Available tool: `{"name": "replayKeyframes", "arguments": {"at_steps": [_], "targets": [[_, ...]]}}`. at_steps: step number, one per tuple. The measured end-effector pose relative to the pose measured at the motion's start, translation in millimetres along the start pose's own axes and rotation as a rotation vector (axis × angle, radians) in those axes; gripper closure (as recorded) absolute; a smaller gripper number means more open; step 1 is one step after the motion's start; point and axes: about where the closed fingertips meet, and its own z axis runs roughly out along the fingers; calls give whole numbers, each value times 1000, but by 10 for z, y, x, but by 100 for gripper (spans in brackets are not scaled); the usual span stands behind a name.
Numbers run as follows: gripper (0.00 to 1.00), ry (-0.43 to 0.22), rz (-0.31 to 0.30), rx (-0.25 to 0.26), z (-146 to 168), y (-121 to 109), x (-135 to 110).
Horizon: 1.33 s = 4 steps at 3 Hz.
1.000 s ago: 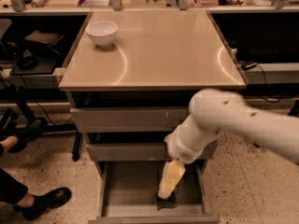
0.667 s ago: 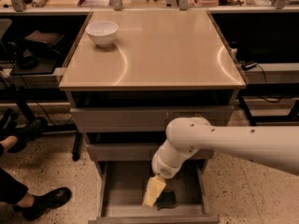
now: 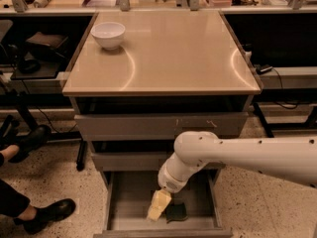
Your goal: Pick sponge from bottom drawer and place on counter
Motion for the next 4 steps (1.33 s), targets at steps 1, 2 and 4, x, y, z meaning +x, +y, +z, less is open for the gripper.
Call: {"name": "replayKeyframes", "arguments": {"at_steps": [1, 2, 4], "targets": [[0, -11, 92, 115, -80, -316, 172], [0, 48, 133, 347, -413, -671, 568], [0, 60, 142, 435, -584, -750, 775]]}}
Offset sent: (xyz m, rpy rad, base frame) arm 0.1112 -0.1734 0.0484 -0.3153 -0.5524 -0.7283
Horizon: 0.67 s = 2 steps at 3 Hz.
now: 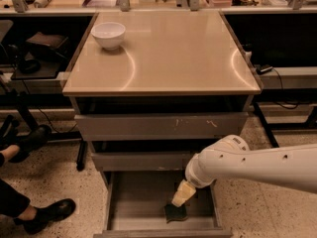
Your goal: Pick sponge from bottom drawer and place on counter
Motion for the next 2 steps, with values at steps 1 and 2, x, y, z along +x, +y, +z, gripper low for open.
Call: {"name": "replayKeyframes", "arguments": {"at_steps": [1, 2], "targets": [[0, 12, 51, -67, 301, 2, 120], [0, 14, 190, -162, 801, -112, 389]]}}
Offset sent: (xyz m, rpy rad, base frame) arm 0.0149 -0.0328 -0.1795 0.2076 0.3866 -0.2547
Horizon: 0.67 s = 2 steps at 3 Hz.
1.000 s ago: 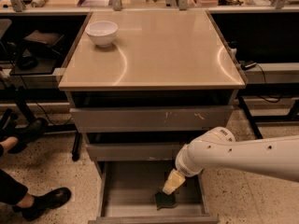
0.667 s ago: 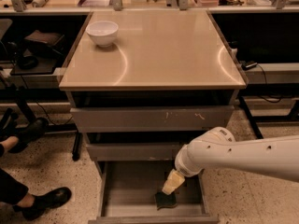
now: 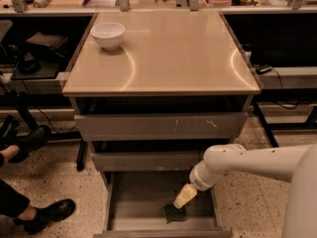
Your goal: Pick sponge from bottom drawer and place on counter
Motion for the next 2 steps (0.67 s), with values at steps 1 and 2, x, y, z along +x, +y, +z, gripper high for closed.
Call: {"name": "replayKeyframes", "arguments": {"at_steps": [1, 2], "targets": [[0, -3, 80, -70, 461, -51, 196], [0, -3, 80, -70, 462, -51, 196]]}}
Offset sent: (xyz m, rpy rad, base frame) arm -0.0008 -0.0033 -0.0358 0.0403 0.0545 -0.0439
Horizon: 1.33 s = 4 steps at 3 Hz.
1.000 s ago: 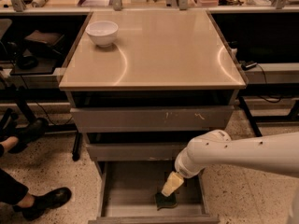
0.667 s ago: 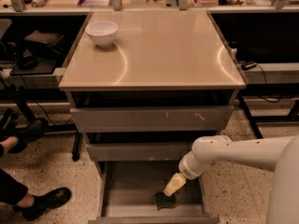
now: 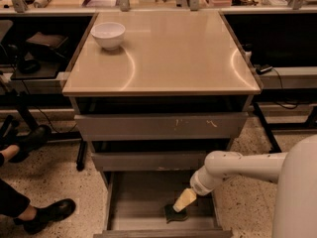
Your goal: Pick sponge from bottom drawer and place on counter
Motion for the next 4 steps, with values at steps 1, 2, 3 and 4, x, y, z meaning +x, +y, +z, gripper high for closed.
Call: {"name": "replayKeyframes", "arguments": {"at_steps": [1, 2, 3, 4], "targets": [[0, 11, 45, -59, 287, -75, 101], [0, 76, 125, -102, 891, -293, 275], [0, 189, 164, -51, 1435, -465, 442], [0, 248, 193, 1, 1774, -579, 496]]}}
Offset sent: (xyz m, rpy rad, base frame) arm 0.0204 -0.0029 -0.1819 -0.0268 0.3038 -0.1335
